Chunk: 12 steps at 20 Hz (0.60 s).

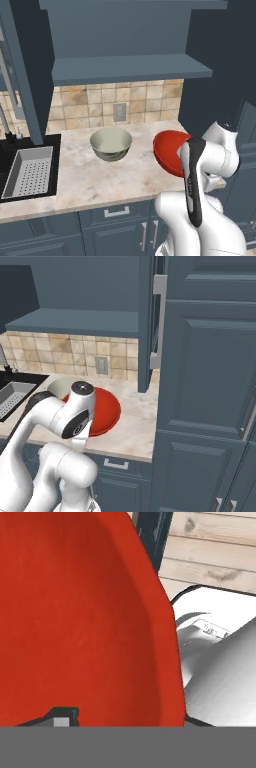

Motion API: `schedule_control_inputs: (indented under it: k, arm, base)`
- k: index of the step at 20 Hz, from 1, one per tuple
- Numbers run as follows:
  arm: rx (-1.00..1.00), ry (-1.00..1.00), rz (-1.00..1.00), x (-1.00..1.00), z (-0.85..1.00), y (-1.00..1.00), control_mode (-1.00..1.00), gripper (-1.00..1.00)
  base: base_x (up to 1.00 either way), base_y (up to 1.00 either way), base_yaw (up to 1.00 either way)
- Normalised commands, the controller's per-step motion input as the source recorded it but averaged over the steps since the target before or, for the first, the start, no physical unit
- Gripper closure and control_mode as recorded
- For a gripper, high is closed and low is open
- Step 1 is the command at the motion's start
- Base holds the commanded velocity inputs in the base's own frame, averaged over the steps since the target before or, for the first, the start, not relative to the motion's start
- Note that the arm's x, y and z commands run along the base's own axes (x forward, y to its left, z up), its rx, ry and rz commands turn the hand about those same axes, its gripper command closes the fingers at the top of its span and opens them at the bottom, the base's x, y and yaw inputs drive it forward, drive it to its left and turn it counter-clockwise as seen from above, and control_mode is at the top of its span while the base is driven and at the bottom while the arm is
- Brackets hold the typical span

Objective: Open the cabinet. Pick the bowls from the counter and place them in the cabinet. Then close the cabinet.

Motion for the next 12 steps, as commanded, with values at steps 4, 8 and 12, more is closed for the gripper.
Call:
schedule_control_inputs:
  k: [4, 8, 12]
  arm:
    - [-0.10, -0.02, 0.01, -0.18, 0.71, 0.18, -1.00, 1.00]
    - [-0.09, 0.00, 0.05, -0.02, 0.75, 0.05, -1.00, 1.00]
    - [-0.06, 0.00, 0.06, -0.03, 0.75, 0.00, -1.00, 1.00]
  base:
    - [0.00, 0.00, 0.00]
    - [0.00, 0.00, 0.00]
    - [0.00, 0.00, 0.00]
